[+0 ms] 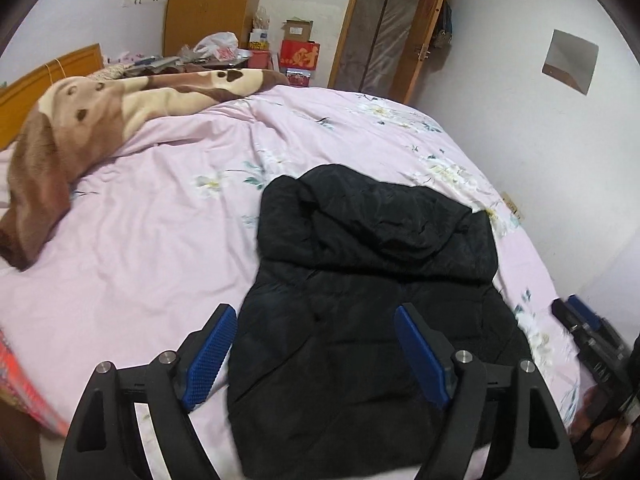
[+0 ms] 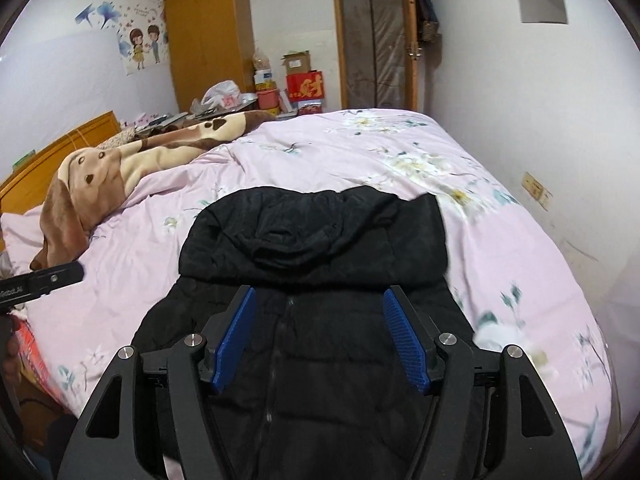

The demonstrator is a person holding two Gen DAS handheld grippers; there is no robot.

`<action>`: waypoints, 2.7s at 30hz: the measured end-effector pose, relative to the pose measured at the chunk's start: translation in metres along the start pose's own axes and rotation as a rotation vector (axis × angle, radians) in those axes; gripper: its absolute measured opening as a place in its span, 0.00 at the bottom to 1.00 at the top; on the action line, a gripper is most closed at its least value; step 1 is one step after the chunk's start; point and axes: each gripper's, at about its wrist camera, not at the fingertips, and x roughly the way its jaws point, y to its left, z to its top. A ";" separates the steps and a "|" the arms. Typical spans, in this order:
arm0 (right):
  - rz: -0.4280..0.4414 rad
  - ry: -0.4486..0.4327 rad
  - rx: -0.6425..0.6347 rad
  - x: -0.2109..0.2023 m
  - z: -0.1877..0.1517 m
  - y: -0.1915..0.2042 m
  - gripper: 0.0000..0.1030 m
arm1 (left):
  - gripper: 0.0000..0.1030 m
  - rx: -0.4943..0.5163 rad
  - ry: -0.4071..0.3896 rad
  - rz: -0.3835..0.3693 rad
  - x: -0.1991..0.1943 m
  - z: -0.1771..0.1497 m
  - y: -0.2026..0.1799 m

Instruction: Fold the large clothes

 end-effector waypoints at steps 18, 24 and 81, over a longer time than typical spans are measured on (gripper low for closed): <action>-0.172 0.085 0.010 -0.050 -0.112 -0.062 0.75 | 0.83 -0.133 0.141 -0.053 -0.005 -0.143 0.085; -0.222 0.143 0.051 -0.034 -0.137 -0.087 0.75 | 0.83 -0.113 0.191 -0.018 0.021 -0.159 0.080; -0.113 0.151 0.133 -0.031 -0.138 -0.099 0.14 | 0.17 -0.055 0.122 0.056 0.005 -0.151 0.040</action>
